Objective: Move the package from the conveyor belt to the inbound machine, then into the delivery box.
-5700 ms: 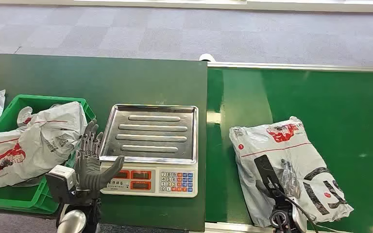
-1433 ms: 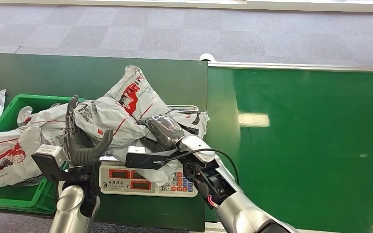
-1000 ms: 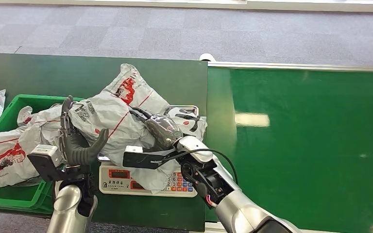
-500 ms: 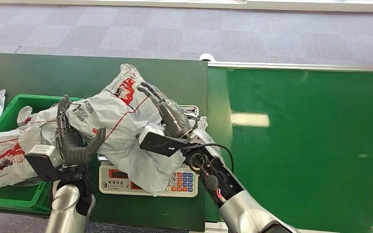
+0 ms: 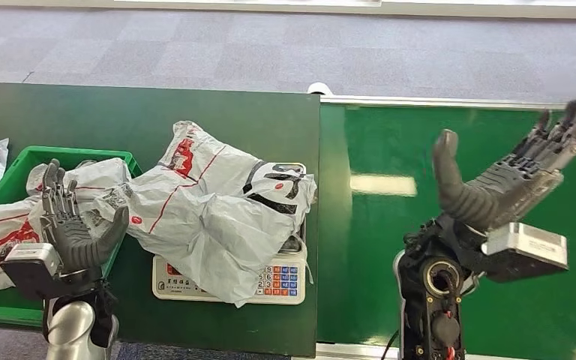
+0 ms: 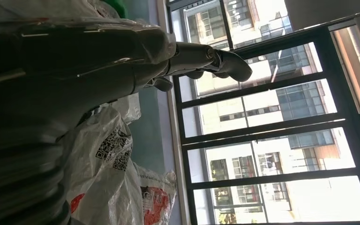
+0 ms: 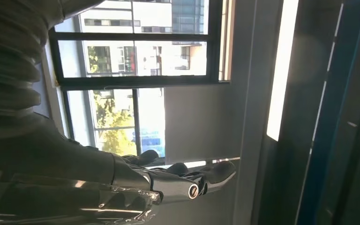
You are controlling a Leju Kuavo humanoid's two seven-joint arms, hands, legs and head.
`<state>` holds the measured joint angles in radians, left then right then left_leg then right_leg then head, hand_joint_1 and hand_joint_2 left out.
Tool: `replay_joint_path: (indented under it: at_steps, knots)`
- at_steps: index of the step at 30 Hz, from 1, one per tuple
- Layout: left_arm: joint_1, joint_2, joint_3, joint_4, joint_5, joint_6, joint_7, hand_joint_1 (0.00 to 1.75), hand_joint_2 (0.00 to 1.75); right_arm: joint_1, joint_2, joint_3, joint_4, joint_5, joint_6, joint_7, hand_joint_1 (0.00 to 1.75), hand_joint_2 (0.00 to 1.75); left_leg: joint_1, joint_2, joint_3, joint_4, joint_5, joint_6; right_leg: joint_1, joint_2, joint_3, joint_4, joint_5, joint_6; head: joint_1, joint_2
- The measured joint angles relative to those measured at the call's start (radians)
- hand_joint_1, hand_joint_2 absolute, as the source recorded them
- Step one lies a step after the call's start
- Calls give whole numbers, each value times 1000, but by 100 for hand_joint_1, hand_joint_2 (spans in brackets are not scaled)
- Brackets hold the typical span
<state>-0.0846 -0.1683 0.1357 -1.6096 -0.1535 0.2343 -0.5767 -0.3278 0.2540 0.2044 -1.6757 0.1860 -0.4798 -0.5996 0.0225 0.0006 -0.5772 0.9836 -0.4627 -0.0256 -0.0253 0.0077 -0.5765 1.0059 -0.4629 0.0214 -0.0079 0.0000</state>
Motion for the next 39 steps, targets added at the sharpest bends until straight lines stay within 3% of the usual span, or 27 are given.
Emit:
replay_joint_path:
  at_steps: [8,16,21,25,30,39]
  knots:
    - [-11,26,54,-76,-61,144,-23,0,175,104,-23,-35,-116,-47,-20,-31,0,175,0,0,1,0,0,0,0,0,1,0,0,0,0,0]
    - [-29,68,45,-159,-75,184,-63,0,175,169,-41,-53,-133,-84,-24,-35,0,175,0,0,1,0,0,0,0,0,0,0,0,0,0,0]
    - [-75,103,-78,-166,-141,160,-22,0,175,193,-46,-54,-134,-85,-25,-36,0,175,0,0,2,0,1,0,0,0,2,0,0,0,0,0]
    - [-129,129,-190,-128,-236,41,67,0,175,203,-48,-44,-131,-60,-21,-41,0,175,0,0,3,0,1,0,0,-1,2,0,0,0,0,0]
    - [-217,140,-368,12,-379,-129,192,0,175,208,-48,-18,-124,-33,-6,-51,0,175,0,1,3,0,1,0,0,0,3,0,1,0,0,0]
    - [-318,145,-522,284,-473,-230,255,0,175,206,-47,2,-108,-24,38,-51,0,175,0,0,2,0,1,0,0,0,2,0,1,0,0,0]
